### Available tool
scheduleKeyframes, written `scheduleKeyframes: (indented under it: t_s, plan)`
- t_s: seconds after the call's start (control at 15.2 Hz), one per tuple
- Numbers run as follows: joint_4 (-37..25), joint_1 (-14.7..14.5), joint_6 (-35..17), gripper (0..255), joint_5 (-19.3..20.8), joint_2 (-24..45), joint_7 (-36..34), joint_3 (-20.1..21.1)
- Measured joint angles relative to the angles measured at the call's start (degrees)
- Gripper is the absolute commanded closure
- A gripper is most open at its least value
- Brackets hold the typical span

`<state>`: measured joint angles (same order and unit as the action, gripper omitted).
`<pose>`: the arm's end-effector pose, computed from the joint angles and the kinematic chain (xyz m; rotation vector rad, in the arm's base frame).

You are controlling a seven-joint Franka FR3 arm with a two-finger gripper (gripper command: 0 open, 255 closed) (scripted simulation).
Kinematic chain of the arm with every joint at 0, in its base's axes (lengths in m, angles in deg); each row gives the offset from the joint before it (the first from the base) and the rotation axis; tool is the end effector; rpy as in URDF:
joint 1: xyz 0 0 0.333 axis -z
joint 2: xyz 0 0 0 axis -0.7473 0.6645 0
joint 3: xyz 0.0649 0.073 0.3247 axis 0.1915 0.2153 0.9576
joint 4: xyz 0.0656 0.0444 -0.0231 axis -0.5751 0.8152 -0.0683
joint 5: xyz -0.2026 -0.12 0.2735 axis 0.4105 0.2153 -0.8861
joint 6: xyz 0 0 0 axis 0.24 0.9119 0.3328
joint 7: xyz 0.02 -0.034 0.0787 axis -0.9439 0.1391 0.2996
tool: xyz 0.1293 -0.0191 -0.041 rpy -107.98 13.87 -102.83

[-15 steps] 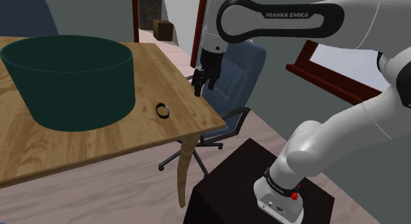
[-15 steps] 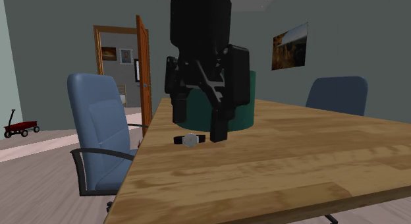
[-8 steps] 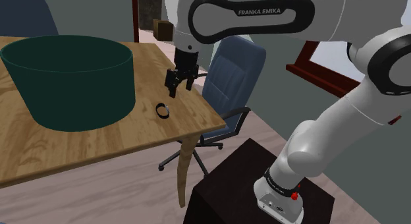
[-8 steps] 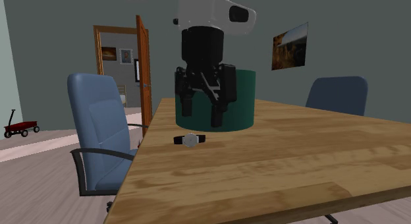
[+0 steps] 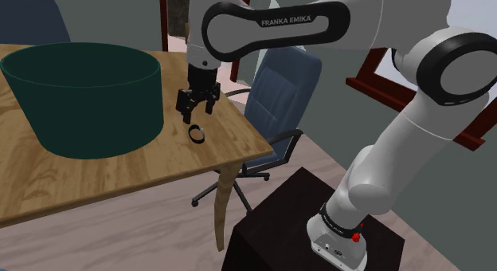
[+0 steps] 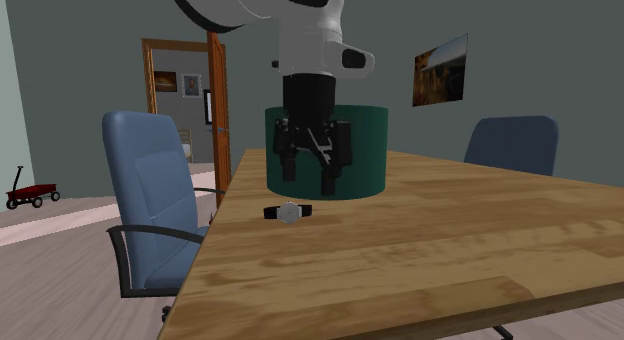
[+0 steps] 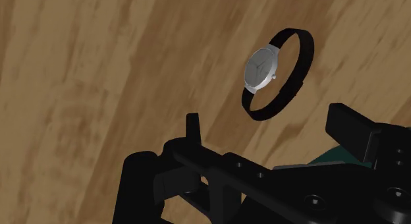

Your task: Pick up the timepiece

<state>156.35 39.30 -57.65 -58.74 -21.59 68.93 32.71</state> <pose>0.4402 0.2483 0.5113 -3.0781 -0.3072 0.0000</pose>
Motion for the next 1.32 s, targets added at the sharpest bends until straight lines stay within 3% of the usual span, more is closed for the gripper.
scheduleKeyframes:
  t_s: [0.26,0.33,0.99,1.32]
  plan:
    - [2.5,-0.1,-2.9,0,0.1,0.5,0.0,0.1]
    - [2.7,-0.1,-3.2,255,0.1,0.6,-0.1,0.2]
    - [2.9,-0.1,-3.6,255,0.1,0.6,-0.1,0.2]
    - [0.4,-0.1,-0.5,255,0.0,0.1,-0.1,0.1]
